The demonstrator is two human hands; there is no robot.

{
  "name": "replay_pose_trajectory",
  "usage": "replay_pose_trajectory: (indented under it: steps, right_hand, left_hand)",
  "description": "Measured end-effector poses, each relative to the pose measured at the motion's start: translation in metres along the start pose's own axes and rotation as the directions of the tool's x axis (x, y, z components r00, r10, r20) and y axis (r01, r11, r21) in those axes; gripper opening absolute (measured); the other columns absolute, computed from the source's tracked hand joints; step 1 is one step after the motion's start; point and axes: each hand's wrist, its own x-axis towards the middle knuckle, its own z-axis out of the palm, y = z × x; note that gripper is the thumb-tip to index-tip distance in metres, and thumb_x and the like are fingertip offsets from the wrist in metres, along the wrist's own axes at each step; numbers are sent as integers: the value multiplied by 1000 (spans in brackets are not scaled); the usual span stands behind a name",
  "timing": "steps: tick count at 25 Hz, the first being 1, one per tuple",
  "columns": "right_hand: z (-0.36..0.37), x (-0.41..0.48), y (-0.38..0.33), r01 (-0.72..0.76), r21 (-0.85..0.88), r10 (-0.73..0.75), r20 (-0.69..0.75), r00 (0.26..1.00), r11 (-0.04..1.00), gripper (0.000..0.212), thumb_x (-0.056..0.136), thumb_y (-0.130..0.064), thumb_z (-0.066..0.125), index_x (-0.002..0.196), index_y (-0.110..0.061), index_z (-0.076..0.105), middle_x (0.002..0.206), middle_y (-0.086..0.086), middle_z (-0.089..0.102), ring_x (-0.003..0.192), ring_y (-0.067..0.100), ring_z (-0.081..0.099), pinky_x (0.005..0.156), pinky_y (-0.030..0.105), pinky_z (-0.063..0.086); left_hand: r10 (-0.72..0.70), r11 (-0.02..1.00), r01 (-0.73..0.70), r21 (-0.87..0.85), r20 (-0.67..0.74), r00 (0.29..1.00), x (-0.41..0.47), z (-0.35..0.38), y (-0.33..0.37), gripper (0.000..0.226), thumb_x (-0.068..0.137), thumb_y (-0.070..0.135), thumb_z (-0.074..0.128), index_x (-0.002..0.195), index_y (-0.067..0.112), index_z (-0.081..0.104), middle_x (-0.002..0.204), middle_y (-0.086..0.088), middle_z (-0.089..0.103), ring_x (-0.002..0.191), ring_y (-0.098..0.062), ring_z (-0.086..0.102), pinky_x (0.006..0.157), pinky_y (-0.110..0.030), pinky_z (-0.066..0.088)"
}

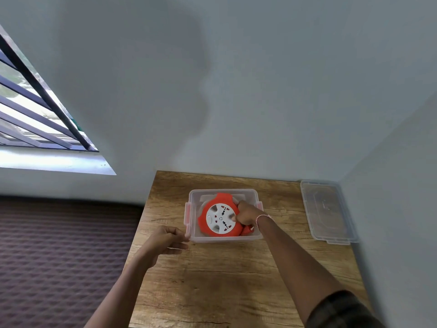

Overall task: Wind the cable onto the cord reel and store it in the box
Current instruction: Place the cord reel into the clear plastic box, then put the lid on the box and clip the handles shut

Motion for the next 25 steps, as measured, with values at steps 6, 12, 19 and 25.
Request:
replay_pose_trajectory:
  steps: [6, 12, 19, 25]
  right_hand:
    - [13, 3, -3, 7, -221, -50, -190, 981, 975, 62, 102, -19, 65, 156, -6, 38, 138, 16, 66, 121, 31, 66, 93, 35, 53]
    - [6, -24, 23, 240, -320, -394, -617, 681, 916, 31, 105, -35, 52, 129, -23, 68, 123, 0, 71, 105, 19, 70, 87, 35, 60]
    - [10, -36, 78, 196, 253, 15, -647, 762, 947, 43, 97, -20, 74, 138, -17, 62, 121, 3, 73, 105, 22, 74, 77, 27, 61]
    - [15, -43, 99, 240, 501, 121, -585, 802, 832, 29, 94, -9, 75, 121, -22, 72, 93, -5, 77, 82, 11, 77, 70, 33, 67]
  left_hand:
    - [9, 1000, -9, 8, 5, 1000, 1, 0, 1, 44, 64, 42, 92, 94, 11, 84, 98, -9, 86, 93, -25, 85, 74, -33, 69]
    - [51, 997, -54, -58, -53, 997, 2, 1, 12, 38, 87, 32, 89, 118, 20, 71, 99, -9, 86, 89, -27, 85, 69, -32, 68]
    - [121, 992, -124, -16, -127, 984, 3, 16, 26, 17, 105, 33, 65, 102, 35, 82, 100, 4, 87, 89, -20, 85, 67, -31, 68]
    - [64, 998, -63, 24, -77, 995, -1, 16, 40, 20, 102, 29, 71, 92, 32, 88, 99, -3, 87, 91, -23, 84, 69, -31, 67]
